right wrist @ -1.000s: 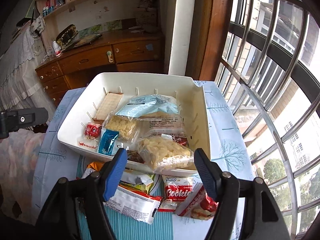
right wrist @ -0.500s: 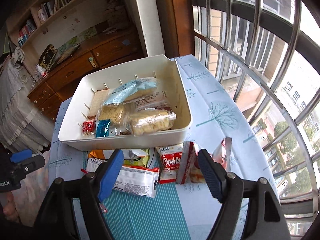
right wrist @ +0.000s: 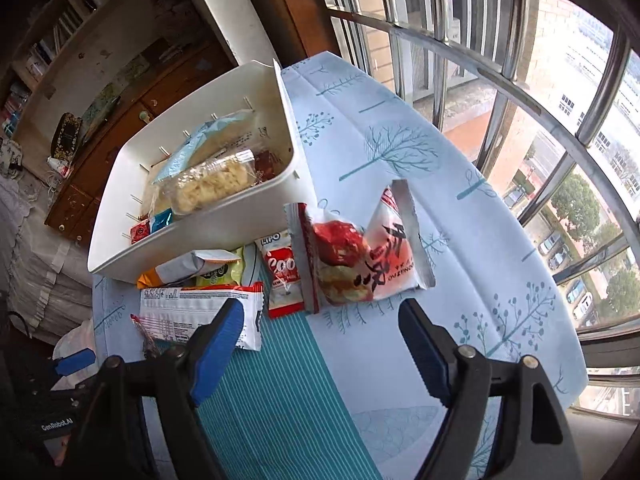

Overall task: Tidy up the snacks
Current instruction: 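Grasp the dark dried-fruit packet with left tool while right tool grasps the red snack bag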

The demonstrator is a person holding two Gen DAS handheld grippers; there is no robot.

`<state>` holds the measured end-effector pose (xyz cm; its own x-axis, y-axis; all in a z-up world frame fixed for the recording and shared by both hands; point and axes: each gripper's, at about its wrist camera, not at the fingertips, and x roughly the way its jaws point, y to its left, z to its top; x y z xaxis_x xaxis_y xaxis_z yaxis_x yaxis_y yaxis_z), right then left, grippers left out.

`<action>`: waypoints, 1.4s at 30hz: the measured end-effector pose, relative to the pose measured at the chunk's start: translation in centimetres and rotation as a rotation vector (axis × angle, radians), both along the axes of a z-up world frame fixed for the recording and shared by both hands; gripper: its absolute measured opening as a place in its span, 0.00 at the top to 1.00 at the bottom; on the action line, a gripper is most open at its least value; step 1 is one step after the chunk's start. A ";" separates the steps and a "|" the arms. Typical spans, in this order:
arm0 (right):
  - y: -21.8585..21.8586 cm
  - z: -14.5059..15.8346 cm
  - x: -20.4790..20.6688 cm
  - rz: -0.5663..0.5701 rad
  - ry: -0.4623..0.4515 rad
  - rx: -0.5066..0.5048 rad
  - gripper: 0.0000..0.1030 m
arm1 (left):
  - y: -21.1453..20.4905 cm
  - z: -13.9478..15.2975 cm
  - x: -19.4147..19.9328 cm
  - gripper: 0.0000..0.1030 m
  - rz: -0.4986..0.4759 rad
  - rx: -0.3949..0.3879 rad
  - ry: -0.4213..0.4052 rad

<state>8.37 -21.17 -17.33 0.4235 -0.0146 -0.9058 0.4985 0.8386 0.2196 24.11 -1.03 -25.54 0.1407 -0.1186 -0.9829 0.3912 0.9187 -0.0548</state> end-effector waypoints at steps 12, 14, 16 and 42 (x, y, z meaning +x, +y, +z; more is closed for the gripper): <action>-1.7 -4.4 -0.1 -0.043 -0.011 0.056 0.16 | 0.2 -5.0 -0.2 0.16 0.045 0.037 0.024; -2.1 -4.8 0.2 -0.051 -0.024 0.048 0.16 | 0.1 -5.4 0.0 0.16 0.054 0.030 0.017; -2.4 -5.1 0.4 -0.053 -0.038 0.052 0.16 | -0.1 -5.7 0.1 0.16 0.057 0.034 0.008; -3.3 -6.3 3.0 0.023 -0.084 0.011 0.60 | 0.4 -6.6 1.8 0.55 0.149 -0.040 0.039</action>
<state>11.42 -24.50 -23.64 0.4981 0.0060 -0.8671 0.4585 0.8470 0.2692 25.95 -0.64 -32.15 0.1216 -0.1381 -0.9829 0.2473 0.9633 -0.1048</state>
